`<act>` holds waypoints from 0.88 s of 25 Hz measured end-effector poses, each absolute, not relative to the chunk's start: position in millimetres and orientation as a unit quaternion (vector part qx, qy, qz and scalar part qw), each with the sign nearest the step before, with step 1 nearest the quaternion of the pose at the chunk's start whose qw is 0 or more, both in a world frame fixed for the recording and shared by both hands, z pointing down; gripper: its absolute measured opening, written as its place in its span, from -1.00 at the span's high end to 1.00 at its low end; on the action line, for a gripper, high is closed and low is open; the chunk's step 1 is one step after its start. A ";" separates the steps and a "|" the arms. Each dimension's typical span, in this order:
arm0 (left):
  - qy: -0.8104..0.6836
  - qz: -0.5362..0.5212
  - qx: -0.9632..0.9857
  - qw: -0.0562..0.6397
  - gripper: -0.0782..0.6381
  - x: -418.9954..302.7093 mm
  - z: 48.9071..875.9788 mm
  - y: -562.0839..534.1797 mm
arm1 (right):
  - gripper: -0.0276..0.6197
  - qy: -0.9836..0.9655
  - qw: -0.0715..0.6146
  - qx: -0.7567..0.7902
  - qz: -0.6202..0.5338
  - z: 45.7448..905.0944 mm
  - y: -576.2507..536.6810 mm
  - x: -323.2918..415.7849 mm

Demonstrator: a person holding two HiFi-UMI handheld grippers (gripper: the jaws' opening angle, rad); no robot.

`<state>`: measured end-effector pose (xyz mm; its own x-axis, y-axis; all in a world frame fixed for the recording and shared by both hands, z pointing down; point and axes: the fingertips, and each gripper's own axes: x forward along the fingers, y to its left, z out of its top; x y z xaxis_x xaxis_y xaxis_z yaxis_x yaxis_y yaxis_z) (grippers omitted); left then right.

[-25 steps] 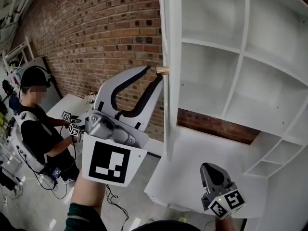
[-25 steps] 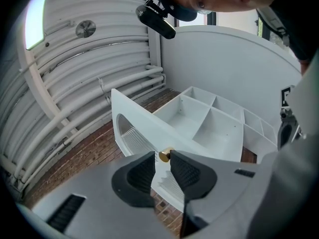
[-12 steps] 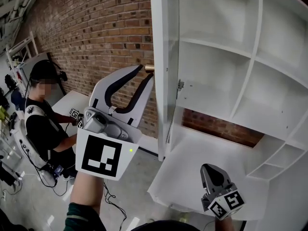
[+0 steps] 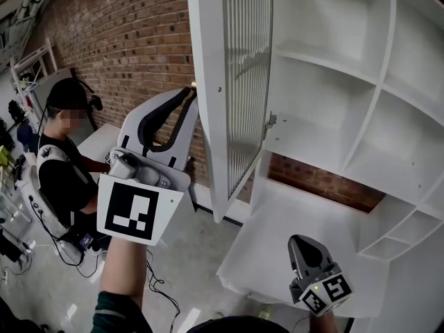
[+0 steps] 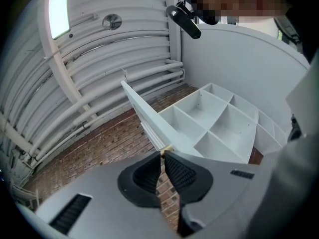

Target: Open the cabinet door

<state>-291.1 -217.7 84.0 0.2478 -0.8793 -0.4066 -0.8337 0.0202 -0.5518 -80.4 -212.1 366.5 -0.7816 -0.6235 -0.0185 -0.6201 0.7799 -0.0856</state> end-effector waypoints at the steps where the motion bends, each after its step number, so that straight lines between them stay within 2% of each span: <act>1: 0.615 -0.026 -0.698 0.366 0.71 -295.1 83.3 -217.2 | 0.90 0.943 0.022 -0.329 -0.037 366.6 -211.6 -82.8; 14: 0.612 0.006 -0.720 0.327 0.74 -310.6 112.7 -208.3 | 0.90 0.945 0.024 -0.326 -0.025 363.3 -205.7 -99.6; 22: 0.622 -0.014 -0.742 0.251 0.75 -318.2 171.1 -200.2 | 0.90 0.947 0.021 -0.319 -0.009 359.5 -199.4 -113.5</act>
<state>-318.2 -200.2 171.1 0.2260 -0.9294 -0.2918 -0.9158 -0.1007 -0.3887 -113.5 -199.4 359.5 -0.7950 -0.6057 -0.0338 -0.6049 0.7957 -0.0305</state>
